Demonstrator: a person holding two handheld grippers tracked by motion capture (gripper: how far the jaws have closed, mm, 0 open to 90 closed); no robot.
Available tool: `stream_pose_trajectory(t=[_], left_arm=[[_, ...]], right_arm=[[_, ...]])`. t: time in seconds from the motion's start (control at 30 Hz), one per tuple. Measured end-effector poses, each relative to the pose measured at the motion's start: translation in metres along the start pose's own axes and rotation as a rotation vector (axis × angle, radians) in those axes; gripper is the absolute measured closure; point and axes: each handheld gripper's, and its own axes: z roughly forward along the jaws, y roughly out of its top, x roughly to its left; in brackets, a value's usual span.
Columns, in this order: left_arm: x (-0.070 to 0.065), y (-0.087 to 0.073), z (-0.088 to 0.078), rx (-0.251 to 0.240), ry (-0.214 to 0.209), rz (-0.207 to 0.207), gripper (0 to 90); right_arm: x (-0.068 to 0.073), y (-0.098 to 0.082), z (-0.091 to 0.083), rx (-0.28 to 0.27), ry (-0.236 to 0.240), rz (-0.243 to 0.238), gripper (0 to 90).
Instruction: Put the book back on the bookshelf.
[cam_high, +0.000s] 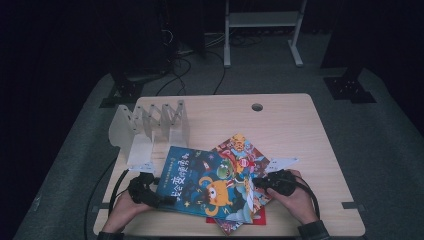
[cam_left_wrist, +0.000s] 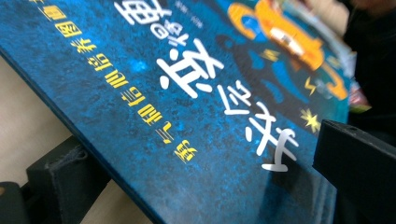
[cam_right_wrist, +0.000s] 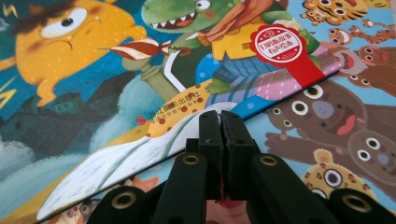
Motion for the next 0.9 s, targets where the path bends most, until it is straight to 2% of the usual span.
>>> stream_pose_trajectory(t=[0.3,0.5,0.67,0.77,0.9], left_arm=[[-0.021,0.018,-0.025,-0.031,0.026,0.059,0.0],[-0.038,0.037,-0.042,-0.045,0.045,0.107,0.0],[-0.044,0.048,-0.049,-0.049,0.047,0.127,0.2],[-0.049,0.062,-0.054,-0.039,0.063,0.157,1.0],[-0.049,0.071,-0.058,-0.029,0.068,0.166,6.9]], right_arm=[[0.006,0.004,0.004,0.004,0.018,-0.023,86.5],[0.013,0.007,0.008,0.008,0.043,-0.053,85.4],[0.017,0.008,0.01,0.009,0.06,-0.07,85.2],[0.019,0.009,0.01,0.011,0.074,-0.078,85.3],[0.022,0.01,0.011,0.013,0.079,-0.082,85.3]])
